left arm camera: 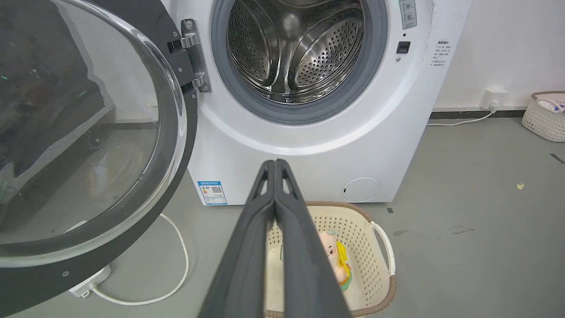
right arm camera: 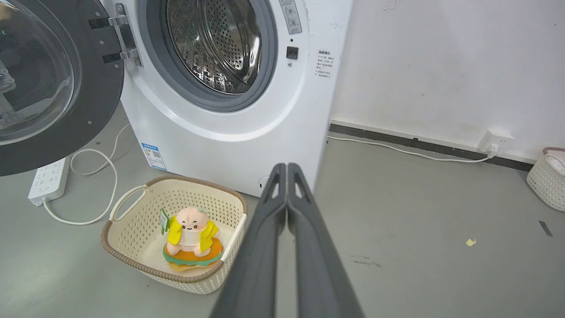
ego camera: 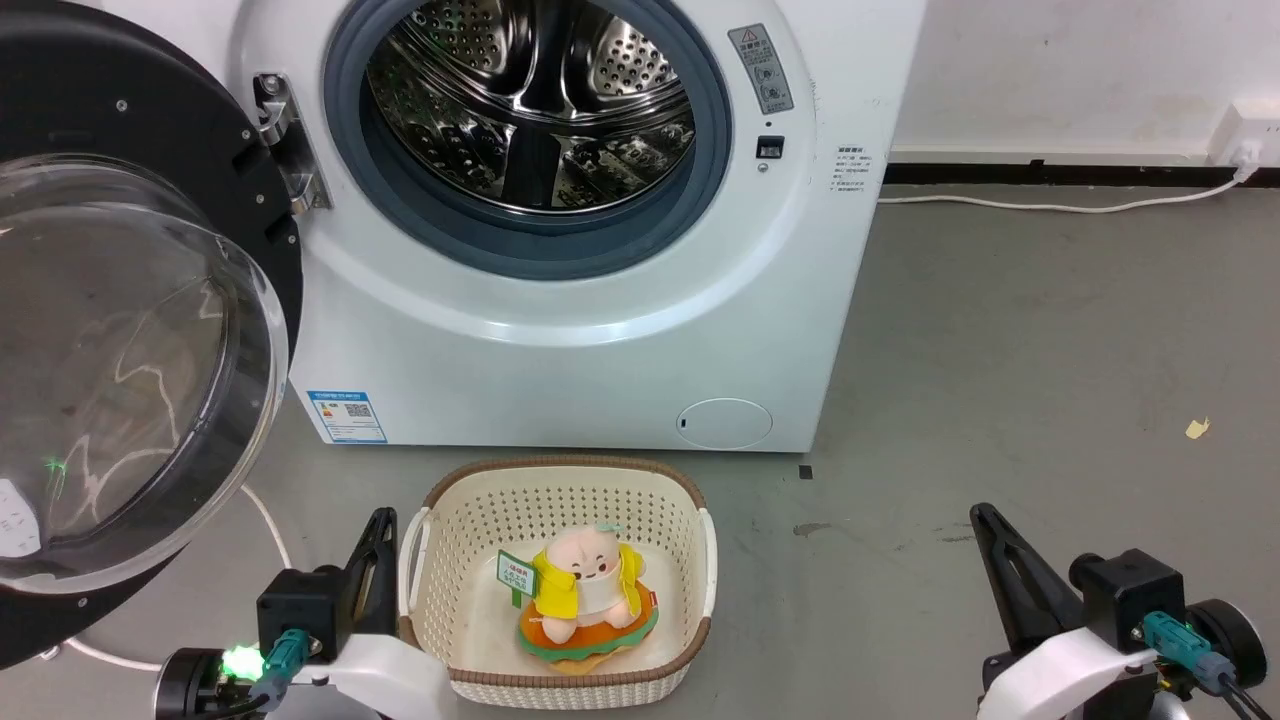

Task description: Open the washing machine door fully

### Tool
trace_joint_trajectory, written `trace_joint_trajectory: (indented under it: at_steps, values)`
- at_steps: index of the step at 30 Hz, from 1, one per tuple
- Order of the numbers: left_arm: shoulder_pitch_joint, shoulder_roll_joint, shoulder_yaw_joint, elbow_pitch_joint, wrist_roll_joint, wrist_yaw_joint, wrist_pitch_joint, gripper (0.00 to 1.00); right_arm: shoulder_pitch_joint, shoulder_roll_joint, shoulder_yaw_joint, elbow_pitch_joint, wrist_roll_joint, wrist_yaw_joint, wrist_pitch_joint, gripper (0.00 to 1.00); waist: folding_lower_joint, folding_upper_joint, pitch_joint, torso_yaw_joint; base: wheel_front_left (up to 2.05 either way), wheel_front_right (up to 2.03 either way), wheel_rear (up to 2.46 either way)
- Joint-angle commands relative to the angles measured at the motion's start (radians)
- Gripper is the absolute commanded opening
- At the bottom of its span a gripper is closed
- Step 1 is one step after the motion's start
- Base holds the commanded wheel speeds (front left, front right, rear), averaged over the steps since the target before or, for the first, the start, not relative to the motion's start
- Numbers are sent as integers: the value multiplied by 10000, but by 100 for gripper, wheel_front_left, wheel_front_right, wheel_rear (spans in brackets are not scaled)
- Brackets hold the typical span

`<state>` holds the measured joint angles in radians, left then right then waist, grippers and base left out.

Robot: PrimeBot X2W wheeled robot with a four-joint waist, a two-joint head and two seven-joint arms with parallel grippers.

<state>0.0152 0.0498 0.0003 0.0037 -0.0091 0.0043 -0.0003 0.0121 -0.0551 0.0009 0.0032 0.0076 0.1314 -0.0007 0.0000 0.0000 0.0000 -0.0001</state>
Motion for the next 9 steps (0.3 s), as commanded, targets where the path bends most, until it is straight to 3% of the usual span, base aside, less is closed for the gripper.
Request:
trace_joint_trajectory:
  at_steps: [1, 9]
  values:
    - [-152, 5, -3, -37, 91, -43, 3, 0, -121, 49, -9, -32, -76, -7, 7, 0, 0, 0, 0, 1, 0, 0, 0]
    - [-152, 5, -3, -37, 91, -43, 3, 0, -121, 49, -9, -32, -76, -7, 7, 0, 0, 0, 0, 1, 0, 0, 0]
